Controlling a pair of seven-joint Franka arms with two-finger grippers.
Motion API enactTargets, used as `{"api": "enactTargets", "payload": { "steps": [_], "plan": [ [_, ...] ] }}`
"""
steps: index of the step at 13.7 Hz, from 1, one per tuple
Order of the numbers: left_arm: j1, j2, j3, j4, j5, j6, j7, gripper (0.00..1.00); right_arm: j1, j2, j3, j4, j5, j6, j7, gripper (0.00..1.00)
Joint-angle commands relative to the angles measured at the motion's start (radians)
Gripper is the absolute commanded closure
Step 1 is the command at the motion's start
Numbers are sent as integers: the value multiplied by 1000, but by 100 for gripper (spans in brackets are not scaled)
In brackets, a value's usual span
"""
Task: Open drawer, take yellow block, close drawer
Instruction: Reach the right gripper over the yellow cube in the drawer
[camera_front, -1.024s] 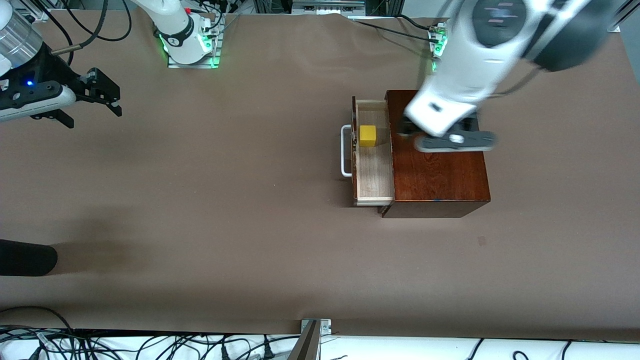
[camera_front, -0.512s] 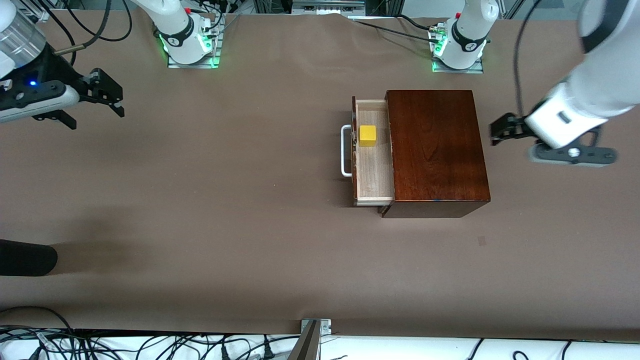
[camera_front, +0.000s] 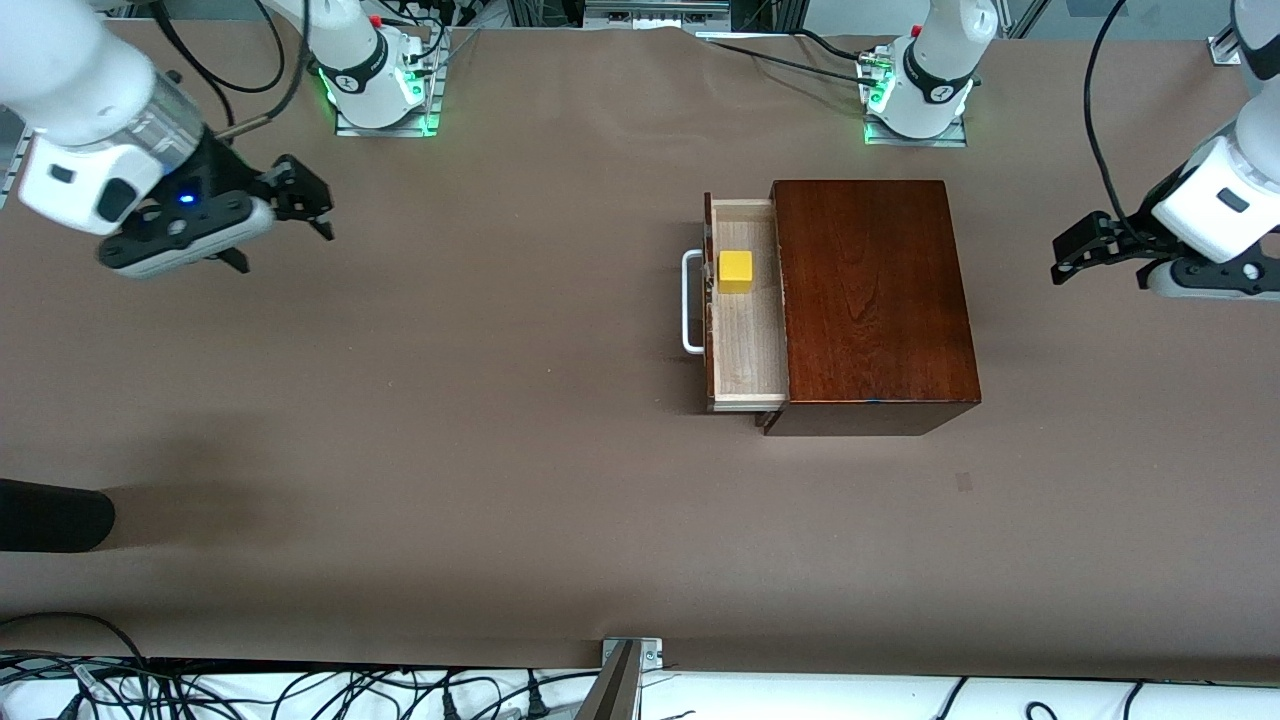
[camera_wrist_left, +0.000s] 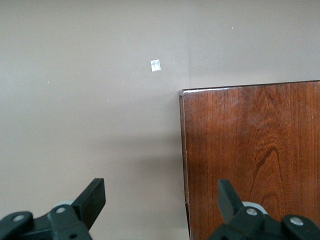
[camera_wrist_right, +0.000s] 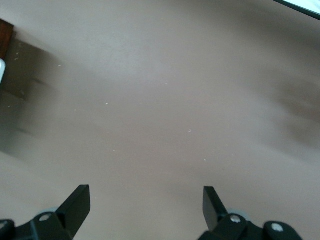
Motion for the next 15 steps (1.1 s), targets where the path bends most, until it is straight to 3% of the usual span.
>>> {"api": "enactTargets", "payload": {
  "steps": [1, 4, 8, 11, 15],
  "plan": [
    [-6, -3, 5, -7, -14, 13, 8, 0, 27, 1, 51, 10, 16, -8, -7, 0],
    [-6, -3, 4, -5, -17, 10, 11, 0, 136, 80, 96, 10, 13, 0, -17, 0],
    [-6, -5, 1, -5, -16, 3, 8, 0, 341, 180, 107, 22, -33, 147, -109, 0],
    [-6, -5, 1, -5, -17, 1, 11, 0, 445, 328, 108, 159, -35, 165, -262, 0],
    [-10, -5, 1, -4, -16, 1, 9, 0, 524, 485, 108, 338, -131, 179, -418, 0]
  ]
}}
